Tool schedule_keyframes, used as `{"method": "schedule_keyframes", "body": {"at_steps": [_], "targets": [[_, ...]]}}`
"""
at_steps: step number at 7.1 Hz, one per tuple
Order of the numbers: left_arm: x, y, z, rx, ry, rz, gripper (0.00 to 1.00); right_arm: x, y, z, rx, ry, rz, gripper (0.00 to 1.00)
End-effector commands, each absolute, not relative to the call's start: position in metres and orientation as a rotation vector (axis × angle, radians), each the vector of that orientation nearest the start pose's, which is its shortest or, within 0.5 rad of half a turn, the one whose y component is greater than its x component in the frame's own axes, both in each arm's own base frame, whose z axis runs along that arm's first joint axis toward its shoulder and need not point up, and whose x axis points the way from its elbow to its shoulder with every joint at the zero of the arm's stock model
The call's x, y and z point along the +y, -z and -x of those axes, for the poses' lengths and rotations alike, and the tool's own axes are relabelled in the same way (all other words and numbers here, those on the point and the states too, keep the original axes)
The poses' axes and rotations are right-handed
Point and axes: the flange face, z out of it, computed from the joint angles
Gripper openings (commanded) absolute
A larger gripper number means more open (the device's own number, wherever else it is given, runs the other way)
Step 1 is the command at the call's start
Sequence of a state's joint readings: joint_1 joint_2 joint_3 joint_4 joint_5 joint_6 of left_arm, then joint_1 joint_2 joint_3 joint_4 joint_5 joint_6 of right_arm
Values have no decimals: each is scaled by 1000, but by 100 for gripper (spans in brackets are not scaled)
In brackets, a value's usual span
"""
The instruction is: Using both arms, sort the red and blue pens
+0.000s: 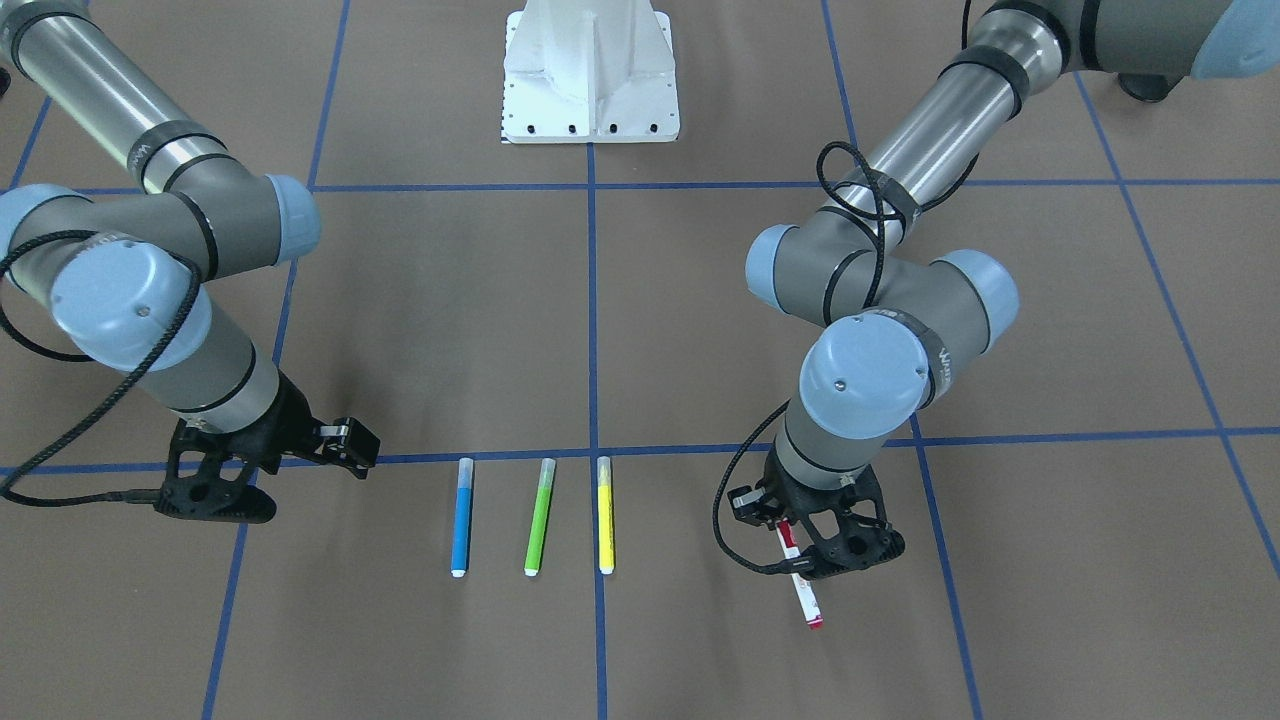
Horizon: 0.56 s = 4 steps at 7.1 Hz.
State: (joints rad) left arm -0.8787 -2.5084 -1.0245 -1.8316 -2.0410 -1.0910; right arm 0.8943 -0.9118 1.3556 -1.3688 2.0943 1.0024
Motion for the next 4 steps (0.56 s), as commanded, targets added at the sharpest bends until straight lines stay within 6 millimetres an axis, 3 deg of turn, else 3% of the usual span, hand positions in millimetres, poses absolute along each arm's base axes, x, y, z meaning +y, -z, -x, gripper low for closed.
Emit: {"method": "schedule_keyframes", "body": {"at_steps": [1, 2, 4], "targets": [[-712, -282, -449, 777, 221, -65, 0, -640, -321, 446, -793, -111, -61, 98], [-714, -284, -444, 775, 227, -67, 0, -630, -322, 465, -788, -83, -51, 98], [-723, -284, -425, 805, 196, -47, 0, -629, -320, 482, -775, -35, -61, 97]]}}
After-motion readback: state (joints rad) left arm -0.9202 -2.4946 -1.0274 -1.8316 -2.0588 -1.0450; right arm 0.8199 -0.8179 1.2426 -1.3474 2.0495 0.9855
